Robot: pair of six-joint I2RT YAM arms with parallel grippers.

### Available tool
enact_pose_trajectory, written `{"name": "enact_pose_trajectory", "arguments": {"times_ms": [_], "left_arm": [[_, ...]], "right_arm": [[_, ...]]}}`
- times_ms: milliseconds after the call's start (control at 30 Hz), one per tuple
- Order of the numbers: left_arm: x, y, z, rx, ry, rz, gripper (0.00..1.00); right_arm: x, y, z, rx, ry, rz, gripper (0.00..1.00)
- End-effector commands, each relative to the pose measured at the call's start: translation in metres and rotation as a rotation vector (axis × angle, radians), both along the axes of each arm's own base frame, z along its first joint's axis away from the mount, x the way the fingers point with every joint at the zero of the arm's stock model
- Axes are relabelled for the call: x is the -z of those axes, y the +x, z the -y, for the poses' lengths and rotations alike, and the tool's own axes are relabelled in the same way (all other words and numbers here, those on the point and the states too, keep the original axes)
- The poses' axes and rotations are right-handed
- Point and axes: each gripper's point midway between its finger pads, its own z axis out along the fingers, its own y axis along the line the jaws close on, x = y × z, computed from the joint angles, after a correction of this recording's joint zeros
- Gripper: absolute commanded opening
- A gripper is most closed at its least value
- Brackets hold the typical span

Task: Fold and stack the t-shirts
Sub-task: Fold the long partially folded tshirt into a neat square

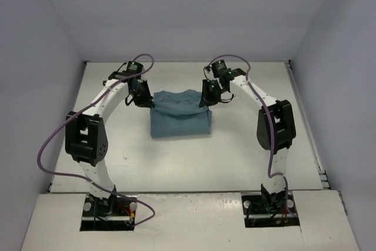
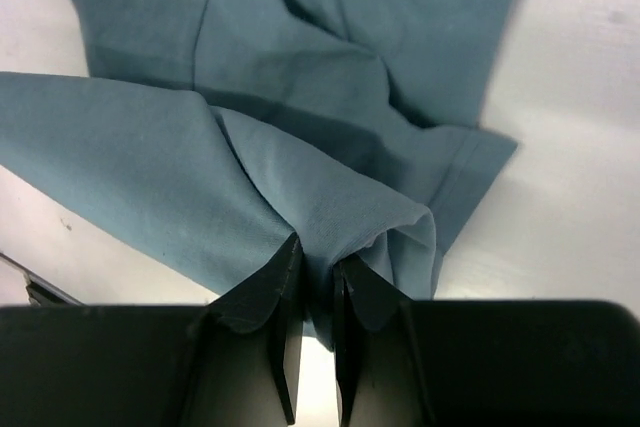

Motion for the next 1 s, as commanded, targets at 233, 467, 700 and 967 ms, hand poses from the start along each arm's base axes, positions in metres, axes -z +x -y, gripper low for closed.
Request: {"name": "enact_pose_trajectory", "arguments": {"times_ms": [233, 467, 700, 967], "left_arm": [[-0.035, 0.072, -0.004, 0.034, -0.041, 0.147, 0.15], [-0.055, 0.094, -0.014, 0.019, -0.064, 0.210, 0.36], [-0.106, 0.076, 0.001, 0.117, -0.068, 0.378, 0.37], [-0.037, 0.066, 0.028, 0.159, -0.113, 0.269, 0.37]], "right_arm": [[-0.015, 0.061, 0.010, 0.026, 0.118, 0.029, 0.25], [-0.063, 0.109, 0.023, 0.020, 0.156, 0.203, 0.49], [-0.104, 0.096, 0.019, -0.205, 0.131, 0.394, 0.42], [-0.058, 0.062, -0.021, -0.439, 0.283, 0.293, 0.23]]}}
